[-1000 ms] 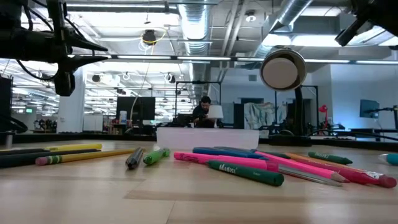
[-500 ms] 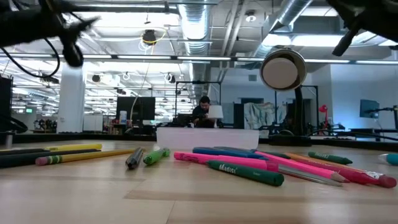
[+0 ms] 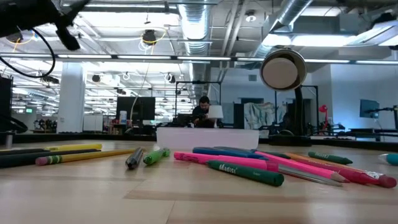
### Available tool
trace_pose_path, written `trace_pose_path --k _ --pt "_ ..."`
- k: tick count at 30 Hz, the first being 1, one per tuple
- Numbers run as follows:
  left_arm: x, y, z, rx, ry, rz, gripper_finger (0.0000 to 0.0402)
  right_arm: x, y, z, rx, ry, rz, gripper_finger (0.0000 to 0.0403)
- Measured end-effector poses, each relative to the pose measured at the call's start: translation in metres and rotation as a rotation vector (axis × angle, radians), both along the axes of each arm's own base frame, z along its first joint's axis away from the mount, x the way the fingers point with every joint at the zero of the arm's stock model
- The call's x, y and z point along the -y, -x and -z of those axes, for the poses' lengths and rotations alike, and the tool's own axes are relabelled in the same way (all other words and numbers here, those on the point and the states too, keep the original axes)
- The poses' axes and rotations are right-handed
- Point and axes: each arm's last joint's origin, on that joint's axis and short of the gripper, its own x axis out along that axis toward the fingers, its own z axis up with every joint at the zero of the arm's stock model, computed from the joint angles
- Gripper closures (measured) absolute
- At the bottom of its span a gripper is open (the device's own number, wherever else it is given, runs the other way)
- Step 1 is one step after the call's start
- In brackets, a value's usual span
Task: Pick & place school supplies into a supply box
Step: Put the green crayon into the pink supply box
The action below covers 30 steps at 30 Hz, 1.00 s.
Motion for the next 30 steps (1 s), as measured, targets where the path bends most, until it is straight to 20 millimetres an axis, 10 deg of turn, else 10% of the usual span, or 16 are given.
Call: trace_pose_path --k 16,30 --pt "0.012 -0.002 -0.129 -0.018 -0.625 -0.012 0.0336 -0.005 -0.055 -0.060 -0.088 0.180 0.050 0.0403" --pt "0.017 -0.050 -0.140 -0.442 -0.566 0.308 0.0336 -0.025 -0.104 -0.075 -0.375 0.077 -0.024 0.0403"
